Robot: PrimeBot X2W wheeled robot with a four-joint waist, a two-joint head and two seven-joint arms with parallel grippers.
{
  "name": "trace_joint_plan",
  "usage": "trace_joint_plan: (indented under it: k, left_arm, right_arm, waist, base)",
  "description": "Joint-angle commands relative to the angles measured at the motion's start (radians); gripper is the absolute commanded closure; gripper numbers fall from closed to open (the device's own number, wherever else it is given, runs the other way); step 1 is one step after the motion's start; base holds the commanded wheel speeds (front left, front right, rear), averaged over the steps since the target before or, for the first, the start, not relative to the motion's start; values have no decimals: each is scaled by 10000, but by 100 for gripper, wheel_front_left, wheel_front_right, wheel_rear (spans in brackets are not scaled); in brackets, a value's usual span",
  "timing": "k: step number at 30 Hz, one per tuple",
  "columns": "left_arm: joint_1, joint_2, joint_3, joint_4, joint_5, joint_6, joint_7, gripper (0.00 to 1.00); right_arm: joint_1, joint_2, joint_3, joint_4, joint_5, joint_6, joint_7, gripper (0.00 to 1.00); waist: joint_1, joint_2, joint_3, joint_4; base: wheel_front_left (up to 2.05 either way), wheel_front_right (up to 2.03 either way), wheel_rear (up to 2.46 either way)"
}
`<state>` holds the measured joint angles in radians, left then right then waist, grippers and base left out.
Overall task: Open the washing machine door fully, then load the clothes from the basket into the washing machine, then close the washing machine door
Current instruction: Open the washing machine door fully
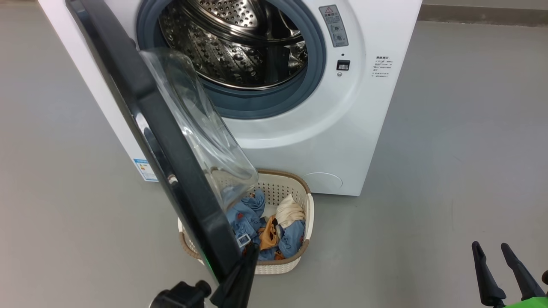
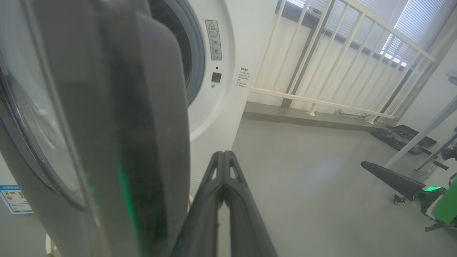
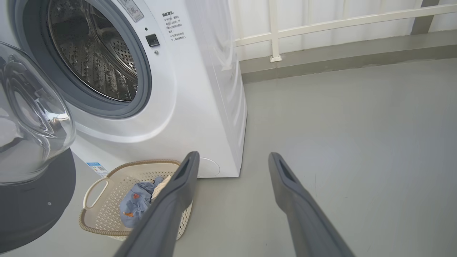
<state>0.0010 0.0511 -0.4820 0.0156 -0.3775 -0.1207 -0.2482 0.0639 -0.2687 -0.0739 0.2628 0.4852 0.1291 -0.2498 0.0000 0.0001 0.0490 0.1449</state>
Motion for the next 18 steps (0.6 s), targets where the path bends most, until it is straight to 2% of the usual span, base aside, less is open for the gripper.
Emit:
trace_joint_plan:
  k: [1,18]
  left_arm:
    - [-498,7,362,-68,-74,-55,-124,100]
    - [-599,-7,1065,107,-537,95,-134,100]
  right_arm:
    - [40,-246,261,-261,-22,16,-120,0]
    - [61,-276,205,-389,-19,16,-120,0]
  waist:
    - [0,-1,-9,-4]
    - [0,-1,120,238]
  base:
    - [0,0,0]
    - [0,0,0]
